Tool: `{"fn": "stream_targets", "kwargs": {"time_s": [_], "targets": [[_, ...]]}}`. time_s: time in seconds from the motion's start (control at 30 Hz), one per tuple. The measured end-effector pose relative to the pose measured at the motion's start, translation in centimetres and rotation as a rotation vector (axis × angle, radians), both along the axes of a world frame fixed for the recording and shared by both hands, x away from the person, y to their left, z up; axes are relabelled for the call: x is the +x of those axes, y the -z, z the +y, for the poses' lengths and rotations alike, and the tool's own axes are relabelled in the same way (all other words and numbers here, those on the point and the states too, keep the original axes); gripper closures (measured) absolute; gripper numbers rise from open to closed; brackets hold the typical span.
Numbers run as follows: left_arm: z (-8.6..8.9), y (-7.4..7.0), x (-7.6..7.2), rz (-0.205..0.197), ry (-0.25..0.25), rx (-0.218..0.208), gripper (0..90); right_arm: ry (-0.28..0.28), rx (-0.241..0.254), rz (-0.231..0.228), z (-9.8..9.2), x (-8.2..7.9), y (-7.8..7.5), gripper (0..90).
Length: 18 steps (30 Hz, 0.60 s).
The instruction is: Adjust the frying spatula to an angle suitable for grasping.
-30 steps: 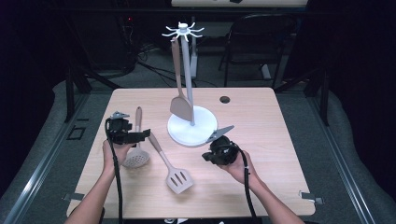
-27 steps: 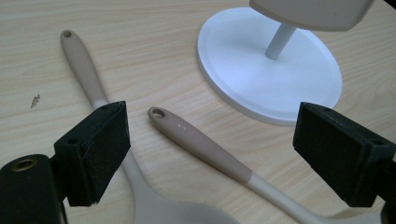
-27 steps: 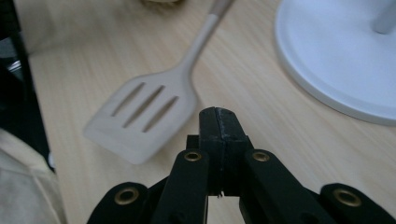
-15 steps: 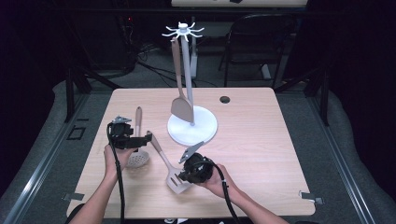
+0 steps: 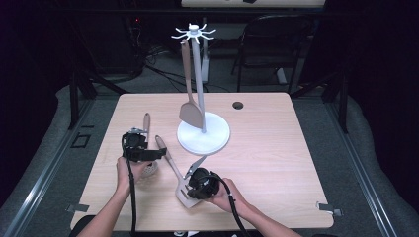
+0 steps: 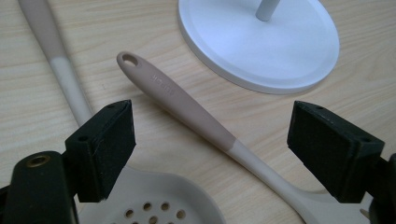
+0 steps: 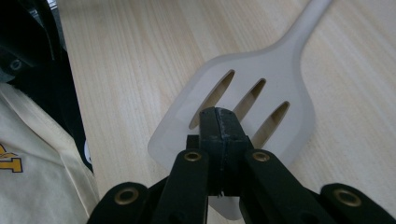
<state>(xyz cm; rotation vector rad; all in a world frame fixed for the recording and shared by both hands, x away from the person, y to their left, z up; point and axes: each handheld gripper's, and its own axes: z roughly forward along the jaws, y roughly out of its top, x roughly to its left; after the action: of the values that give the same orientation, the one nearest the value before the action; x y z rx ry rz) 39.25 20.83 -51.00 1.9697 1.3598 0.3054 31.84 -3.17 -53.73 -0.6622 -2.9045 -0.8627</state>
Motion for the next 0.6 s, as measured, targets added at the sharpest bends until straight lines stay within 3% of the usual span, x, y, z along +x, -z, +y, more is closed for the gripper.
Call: {"fn": "stream_targets", "kwargs": {"time_s": [0.23, 0.5, 0.6], "targets": [[-0.8, 0.6, 0.2, 0.036, 0.020, 0.000, 17.7, 0.008, -0.040, 0.030, 0.6, 0.0, 1.8, 90.0], [-1.1, 1.0, 1.8, 0.071, 0.015, -0.014, 21.3, 0.005, -0.033, 0.037, 0.6, 0.2, 2.0, 90.0], [-1.4, 1.3, 2.5, 0.081, 0.021, 0.002, 24.4, 0.003, -0.034, 0.034, 0.6, 0.2, 2.0, 90.0]]}}
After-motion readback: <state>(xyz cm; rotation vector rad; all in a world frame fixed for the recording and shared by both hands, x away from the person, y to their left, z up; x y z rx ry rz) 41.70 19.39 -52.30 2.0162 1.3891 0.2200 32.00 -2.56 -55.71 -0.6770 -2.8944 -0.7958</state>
